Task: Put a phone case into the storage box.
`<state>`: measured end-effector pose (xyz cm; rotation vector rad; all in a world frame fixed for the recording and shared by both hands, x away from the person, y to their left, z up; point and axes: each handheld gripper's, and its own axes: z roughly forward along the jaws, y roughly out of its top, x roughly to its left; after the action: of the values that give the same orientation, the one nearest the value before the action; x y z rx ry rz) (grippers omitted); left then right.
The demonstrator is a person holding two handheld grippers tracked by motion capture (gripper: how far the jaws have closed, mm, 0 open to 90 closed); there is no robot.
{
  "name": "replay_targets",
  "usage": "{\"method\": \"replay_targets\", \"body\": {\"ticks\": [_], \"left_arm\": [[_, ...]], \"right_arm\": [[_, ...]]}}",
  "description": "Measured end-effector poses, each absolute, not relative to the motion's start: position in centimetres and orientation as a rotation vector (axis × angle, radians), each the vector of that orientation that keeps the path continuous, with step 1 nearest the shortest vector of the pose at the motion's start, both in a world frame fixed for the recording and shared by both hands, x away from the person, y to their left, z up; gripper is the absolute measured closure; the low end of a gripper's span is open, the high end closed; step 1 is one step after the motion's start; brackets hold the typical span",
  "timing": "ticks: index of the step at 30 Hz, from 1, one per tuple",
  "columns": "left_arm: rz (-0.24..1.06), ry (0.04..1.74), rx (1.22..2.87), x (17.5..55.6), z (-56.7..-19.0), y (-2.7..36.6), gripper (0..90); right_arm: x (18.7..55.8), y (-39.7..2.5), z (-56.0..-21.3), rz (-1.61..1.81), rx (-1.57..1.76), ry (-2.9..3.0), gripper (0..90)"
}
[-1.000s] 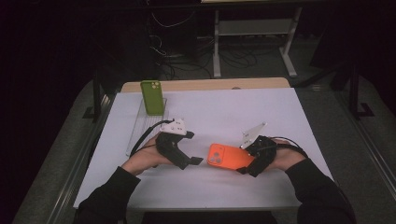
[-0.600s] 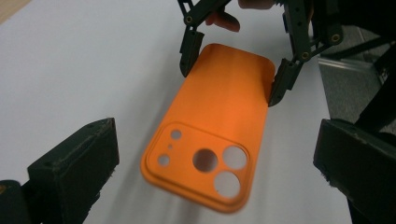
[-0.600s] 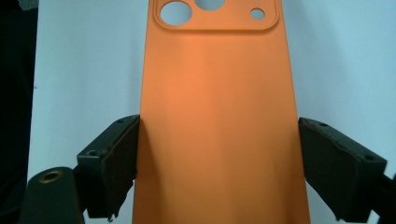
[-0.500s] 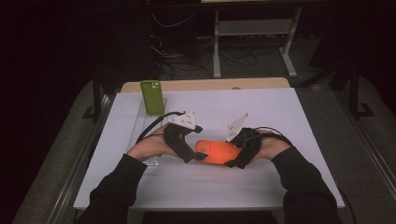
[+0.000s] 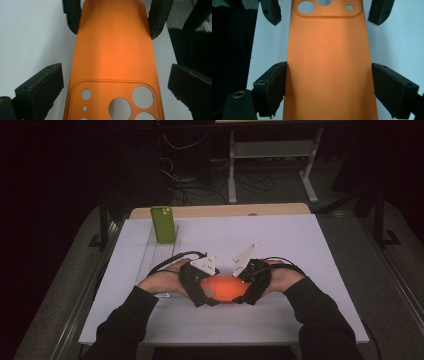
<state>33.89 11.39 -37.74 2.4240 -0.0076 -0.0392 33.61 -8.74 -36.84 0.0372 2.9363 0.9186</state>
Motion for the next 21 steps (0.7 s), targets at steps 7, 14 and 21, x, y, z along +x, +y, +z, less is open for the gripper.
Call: {"method": "replay_targets", "body": {"ticks": [7, 14, 21], "left_arm": [[-0.015, -0.026, 2.459, 33.78, -38.10, 11.18, 6.2], [-0.027, -0.019, 2.463, 33.81, -38.08, 11.41, 13.7], [-0.046, -0.012, 2.489, 33.62, -38.07, 11.09, 15.4]], "right_arm": [[33.42, -8.66, -36.76, 0.919, 0.032, 2.936, 15.4], [33.38, -8.76, -36.64, 0.922, 0.032, 2.939, 15.4], [33.27, -8.83, -36.79, 0.931, 0.026, 2.952, 15.1]]}}
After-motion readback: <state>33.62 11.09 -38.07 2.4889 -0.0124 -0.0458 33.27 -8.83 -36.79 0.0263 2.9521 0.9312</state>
